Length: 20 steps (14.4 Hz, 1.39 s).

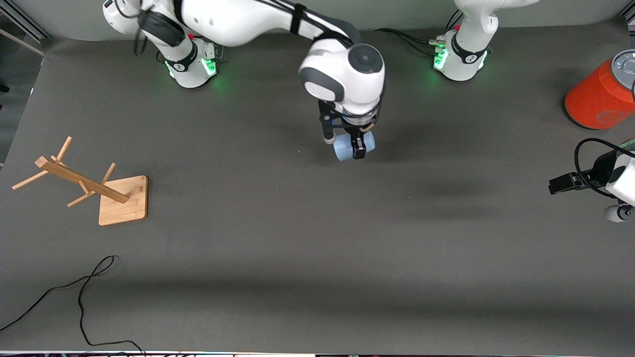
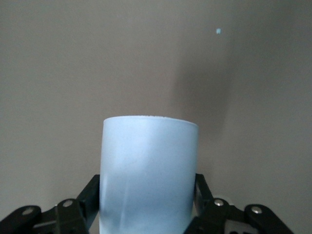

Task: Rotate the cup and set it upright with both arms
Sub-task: 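Carry the blue cup to the table middle with the right gripper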

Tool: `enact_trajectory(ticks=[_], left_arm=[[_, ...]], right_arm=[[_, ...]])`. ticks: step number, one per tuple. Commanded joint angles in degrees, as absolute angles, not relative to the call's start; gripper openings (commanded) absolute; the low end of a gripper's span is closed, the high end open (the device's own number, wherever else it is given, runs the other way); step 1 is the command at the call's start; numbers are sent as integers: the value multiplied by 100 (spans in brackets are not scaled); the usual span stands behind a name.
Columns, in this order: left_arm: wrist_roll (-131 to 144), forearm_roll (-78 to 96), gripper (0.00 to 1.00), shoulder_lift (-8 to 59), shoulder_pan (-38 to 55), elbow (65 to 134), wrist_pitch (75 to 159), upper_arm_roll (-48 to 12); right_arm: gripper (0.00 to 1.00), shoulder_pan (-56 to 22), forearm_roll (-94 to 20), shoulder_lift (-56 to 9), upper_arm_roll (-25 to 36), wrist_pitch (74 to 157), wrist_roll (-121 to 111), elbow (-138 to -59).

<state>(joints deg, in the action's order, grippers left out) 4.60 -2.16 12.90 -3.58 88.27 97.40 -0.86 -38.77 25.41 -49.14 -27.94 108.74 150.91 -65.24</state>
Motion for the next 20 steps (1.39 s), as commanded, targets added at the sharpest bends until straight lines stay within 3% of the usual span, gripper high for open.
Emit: enact_trajectory(ticks=[1,4,9,10,11,12,13,20], left_arm=[[457,-237,100,1283,-360,8894,9659,-79],[448,-264,100,1327,-360,8886,9668,-79],[457,-264,100,1336,-343,8886,9677,-79],[457,-264,100,1336,-351,8886,9677,-79],[457,-264,100,1336,-352,8886,9703,-79],[457,-255,100,1336,-352,8886,9729,-79],[448,-246,100,1336,-334,8886,9756,-79],[457,-246,100,1362,-290,8877,9756,-88]], right_arm=[[28,-4375,2733,-5588,-2375,11038,15512,-5872],[21,-4710,2733,-5993,-1961,11337,15697,-5739],[22,-4720,2733,-6187,-1934,11575,15776,-5739],[31,-4720,2733,-6187,-1881,11636,15776,-5739],[53,-4728,2733,-6196,-1855,11663,15776,-5739],[90,-4720,2733,-6214,-1846,11715,15776,-5739],[100,-4720,2733,-6214,-1837,11759,15811,-5748],[100,-4720,2733,-6205,-1802,11751,15812,-5739]])
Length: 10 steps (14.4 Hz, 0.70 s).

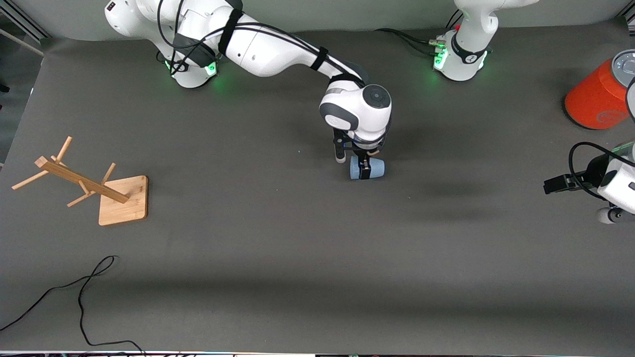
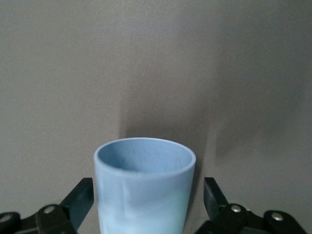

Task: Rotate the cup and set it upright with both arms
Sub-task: 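Carry the blue cup to the table middle with the right gripper, then set the cup on its side and open the right gripper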

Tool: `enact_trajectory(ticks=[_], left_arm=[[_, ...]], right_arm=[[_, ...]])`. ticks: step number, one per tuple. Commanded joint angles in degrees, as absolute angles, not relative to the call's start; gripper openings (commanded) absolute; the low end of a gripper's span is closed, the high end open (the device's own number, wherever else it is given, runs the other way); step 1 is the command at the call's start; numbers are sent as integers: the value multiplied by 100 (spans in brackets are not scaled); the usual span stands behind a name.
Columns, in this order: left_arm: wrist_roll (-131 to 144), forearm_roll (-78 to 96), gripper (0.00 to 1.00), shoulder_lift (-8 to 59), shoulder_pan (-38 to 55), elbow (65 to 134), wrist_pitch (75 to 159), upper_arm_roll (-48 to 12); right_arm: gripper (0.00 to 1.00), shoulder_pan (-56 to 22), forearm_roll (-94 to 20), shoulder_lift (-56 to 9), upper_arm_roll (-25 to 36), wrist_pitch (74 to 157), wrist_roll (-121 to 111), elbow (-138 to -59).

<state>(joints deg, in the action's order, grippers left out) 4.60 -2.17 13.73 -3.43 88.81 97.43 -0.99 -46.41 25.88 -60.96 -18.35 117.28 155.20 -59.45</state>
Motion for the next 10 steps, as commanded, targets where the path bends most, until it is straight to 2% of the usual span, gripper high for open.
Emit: enact_trajectory(ticks=[1,3,5,10], left_arm=[[457,-246,100,1362,-281,8868,9756,-79],[457,-246,100,1371,-290,8877,9756,-88],[457,-255,100,1371,-281,8886,9721,-79],[457,-246,100,1362,-281,8859,9738,-88]], right_arm=[[100,-4720,2733,-6188,-1793,11734,15803,-5739],[100,-4711,2716,-6074,-1810,11637,15768,-5739],[100,-4659,2663,-5785,-1854,11156,15732,-5722],[100,-4212,1619,-4467,-1881,9584,14313,-5774]])
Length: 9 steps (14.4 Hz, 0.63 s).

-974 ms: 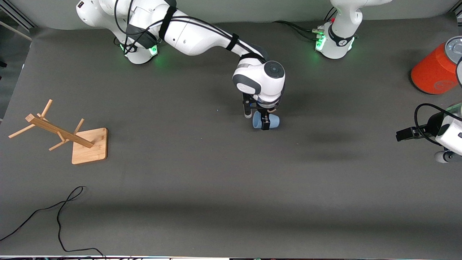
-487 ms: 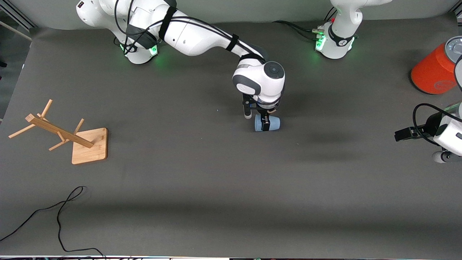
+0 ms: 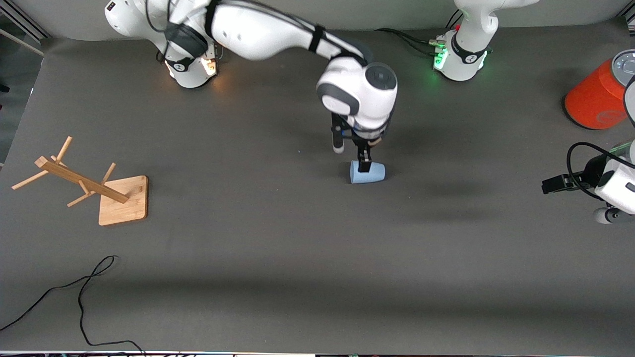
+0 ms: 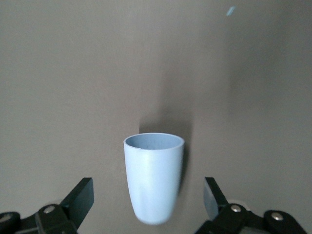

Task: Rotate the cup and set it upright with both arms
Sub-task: 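Set the cup on its side and open the right gripper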

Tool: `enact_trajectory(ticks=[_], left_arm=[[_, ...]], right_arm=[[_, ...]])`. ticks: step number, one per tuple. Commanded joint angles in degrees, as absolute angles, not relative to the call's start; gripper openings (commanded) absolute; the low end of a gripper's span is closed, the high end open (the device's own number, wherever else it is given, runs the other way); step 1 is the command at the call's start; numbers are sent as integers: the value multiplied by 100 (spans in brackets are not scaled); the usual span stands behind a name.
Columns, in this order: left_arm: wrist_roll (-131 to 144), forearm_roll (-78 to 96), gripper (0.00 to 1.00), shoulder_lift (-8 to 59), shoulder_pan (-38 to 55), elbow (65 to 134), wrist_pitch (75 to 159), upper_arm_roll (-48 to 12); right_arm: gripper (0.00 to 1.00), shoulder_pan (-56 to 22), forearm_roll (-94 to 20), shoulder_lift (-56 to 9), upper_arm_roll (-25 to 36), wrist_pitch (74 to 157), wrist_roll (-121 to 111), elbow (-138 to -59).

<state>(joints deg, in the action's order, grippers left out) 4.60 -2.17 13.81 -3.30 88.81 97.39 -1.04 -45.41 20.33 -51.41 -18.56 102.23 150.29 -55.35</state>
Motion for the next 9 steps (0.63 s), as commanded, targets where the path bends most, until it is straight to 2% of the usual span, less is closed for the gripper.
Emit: enact_trajectory(ticks=[1,6,9], left_arm=[[466,-237,100,1362,-264,8859,9773,-105],[580,-290,100,1336,-1,8851,9651,-149],[1402,-290,100,1309,788,8475,9414,-149]], right_arm=[[100,-4036,1574,-4221,-1881,9223,13804,-5792],[100,-2912,1189,-3210,-1855,7860,11081,-5827],[100,-1928,932,-2700,-1846,7279,9069,-5845]])
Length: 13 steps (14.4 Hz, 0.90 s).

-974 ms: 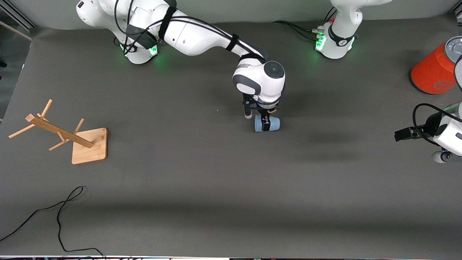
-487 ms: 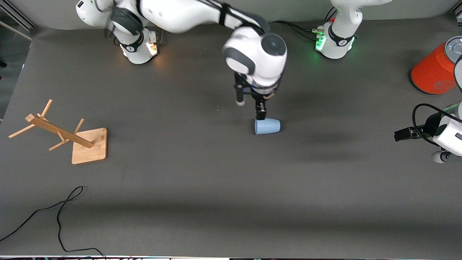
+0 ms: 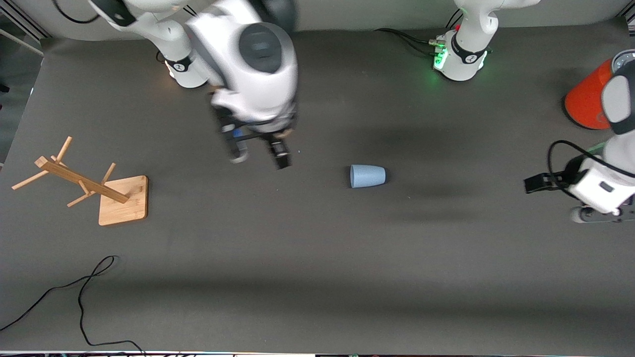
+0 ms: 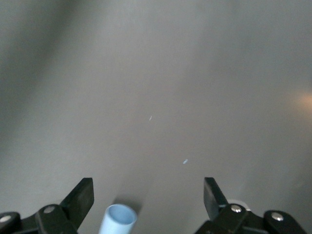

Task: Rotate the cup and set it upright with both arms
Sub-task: 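Retract the right gripper while the left gripper reaches the lying cup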

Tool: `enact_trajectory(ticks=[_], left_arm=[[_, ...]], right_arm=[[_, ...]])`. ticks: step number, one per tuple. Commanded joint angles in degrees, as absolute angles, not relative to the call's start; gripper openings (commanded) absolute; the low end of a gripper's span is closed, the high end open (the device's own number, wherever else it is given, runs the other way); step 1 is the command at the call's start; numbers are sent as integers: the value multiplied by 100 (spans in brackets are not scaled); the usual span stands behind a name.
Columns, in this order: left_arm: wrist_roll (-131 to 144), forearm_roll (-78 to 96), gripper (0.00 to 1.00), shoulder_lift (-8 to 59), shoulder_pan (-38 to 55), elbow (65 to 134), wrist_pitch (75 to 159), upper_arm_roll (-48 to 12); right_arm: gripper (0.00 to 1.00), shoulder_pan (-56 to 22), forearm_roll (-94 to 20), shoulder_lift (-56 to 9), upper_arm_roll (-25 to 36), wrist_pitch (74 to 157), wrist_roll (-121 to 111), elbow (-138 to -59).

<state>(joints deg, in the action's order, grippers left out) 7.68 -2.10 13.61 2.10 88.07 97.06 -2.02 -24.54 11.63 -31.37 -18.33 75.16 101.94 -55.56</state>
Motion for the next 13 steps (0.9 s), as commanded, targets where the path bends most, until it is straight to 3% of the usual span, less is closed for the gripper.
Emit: enact_trajectory(ticks=[1,4,7,8,11,13], left_arm=[[1746,-290,100,1344,1096,8246,9265,-149],[2975,-264,100,1589,2089,7466,8879,-149],[3900,-264,100,2633,2837,5552,8246,-141],[4085,-264,100,2880,2952,5215,8244,-141],[4262,-369,100,3260,3268,5019,8655,-123],[4613,-404,100,3523,3497,4922,8903,-123]], right_arm=[[100,-1716,932,-2568,-1802,7164,8400,-5888],[100,-829,923,-1997,-1767,7110,6414,-6335],[100,-116,914,-1566,-1679,7206,4804,-6731],[100,-45,914,-1356,-1487,7398,4329,-7002],[100,-44,415,-460,-513,8461,2765,-8310],[100,-35,396,-212,-177,8762,1946,-8717]])
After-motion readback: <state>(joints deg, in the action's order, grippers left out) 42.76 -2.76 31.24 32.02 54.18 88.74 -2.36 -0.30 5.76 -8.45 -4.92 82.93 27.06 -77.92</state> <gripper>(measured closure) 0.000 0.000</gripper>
